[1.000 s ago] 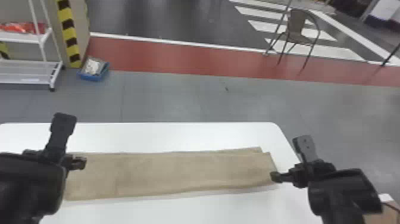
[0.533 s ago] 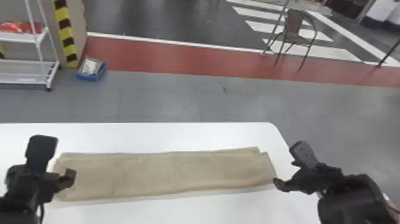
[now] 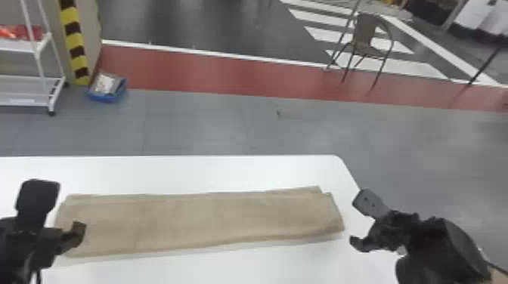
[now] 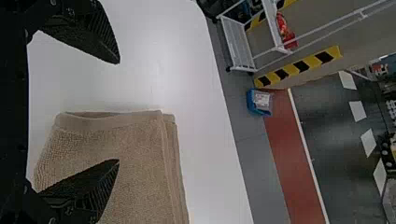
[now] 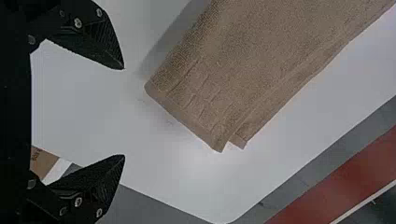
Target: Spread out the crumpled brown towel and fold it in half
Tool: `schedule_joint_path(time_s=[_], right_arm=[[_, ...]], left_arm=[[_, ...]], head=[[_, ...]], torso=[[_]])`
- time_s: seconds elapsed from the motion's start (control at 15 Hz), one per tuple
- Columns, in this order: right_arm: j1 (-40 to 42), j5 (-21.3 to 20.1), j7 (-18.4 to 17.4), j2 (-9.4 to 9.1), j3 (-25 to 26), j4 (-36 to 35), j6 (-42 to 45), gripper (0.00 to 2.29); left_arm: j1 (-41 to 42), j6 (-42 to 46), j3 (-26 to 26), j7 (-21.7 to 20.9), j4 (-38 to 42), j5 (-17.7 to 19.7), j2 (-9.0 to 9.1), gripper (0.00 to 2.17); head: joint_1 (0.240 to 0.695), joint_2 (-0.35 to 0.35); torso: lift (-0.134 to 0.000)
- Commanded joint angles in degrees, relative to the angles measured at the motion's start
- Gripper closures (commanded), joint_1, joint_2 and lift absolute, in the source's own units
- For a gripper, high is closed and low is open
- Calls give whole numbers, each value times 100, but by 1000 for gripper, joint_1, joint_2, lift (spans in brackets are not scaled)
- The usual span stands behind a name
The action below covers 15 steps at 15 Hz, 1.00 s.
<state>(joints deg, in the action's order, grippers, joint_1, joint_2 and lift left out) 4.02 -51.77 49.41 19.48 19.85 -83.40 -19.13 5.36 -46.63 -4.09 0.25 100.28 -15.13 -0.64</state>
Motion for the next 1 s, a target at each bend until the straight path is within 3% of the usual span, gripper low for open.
schedule_joint_path(time_s=[0.0, 0.27, 0.47, 0.6, 0.93], right_arm=[[-209, -167, -54, -14, -192, 237, -16, 248], [-358, -308, -89, -50, -342, 360, -157, 252], [-385, -343, -80, -50, -412, 360, -245, 252], [-393, -413, -80, -58, -456, 368, -245, 255], [-437, -633, -80, -102, -632, 421, -368, 286]], left_arm=[[141, 167, 23, -236, 0, -367, -7, 144], [616, 1063, 40, -447, 35, -763, -16, 147], [554, 553, 93, -675, 79, -710, -7, 174], [396, 202, 216, -1044, -9, -640, 37, 215], [-61, 149, 304, -1088, -589, -552, 37, 272]], head=[[695, -326], [695, -317], [695, -320], [695, -319], [695, -308]], torso=[[0], [0], [0], [0], [0]])
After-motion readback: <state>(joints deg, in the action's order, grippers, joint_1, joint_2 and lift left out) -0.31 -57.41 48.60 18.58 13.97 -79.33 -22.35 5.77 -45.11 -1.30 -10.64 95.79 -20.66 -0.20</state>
